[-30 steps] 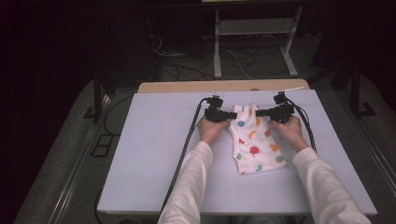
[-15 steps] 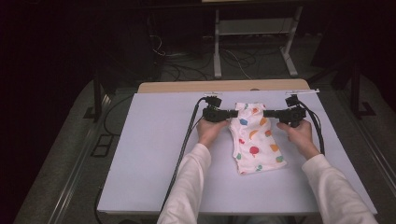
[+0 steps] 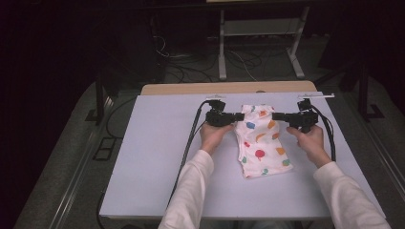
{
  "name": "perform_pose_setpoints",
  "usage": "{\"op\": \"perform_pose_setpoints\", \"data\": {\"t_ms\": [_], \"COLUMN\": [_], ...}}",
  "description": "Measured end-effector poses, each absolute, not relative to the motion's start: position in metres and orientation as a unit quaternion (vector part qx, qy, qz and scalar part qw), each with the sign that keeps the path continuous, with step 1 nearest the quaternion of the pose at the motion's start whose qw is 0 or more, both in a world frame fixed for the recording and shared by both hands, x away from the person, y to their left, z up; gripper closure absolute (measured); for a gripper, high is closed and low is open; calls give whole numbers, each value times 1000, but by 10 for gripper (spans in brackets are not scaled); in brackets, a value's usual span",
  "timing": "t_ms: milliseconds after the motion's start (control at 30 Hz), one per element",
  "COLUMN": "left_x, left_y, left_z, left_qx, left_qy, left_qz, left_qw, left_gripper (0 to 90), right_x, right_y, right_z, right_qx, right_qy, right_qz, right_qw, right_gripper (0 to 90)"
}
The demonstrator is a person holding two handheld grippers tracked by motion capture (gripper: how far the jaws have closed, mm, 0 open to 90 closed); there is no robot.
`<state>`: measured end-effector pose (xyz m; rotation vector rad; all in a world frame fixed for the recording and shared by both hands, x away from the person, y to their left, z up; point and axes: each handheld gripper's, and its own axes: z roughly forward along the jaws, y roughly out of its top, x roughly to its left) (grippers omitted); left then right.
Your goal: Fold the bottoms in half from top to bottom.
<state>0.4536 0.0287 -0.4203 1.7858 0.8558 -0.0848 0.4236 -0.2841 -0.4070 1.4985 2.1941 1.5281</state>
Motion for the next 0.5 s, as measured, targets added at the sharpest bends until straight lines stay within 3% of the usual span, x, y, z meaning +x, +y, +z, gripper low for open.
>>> {"op": "perform_pose_setpoints", "data": {"t_ms": [500], "left_x": [439], "left_y": [30], "left_z": [-423], "left_qx": [752], "left_qy": [350], "left_qz": [-50], "left_qw": [556], "left_gripper": [857], "right_x": [409], "right_y": [-286], "right_z": [-409], "right_qx": [485], "right_qy": [719], "right_qz": [496], "right_qw": [44], "right_gripper": [879]}}
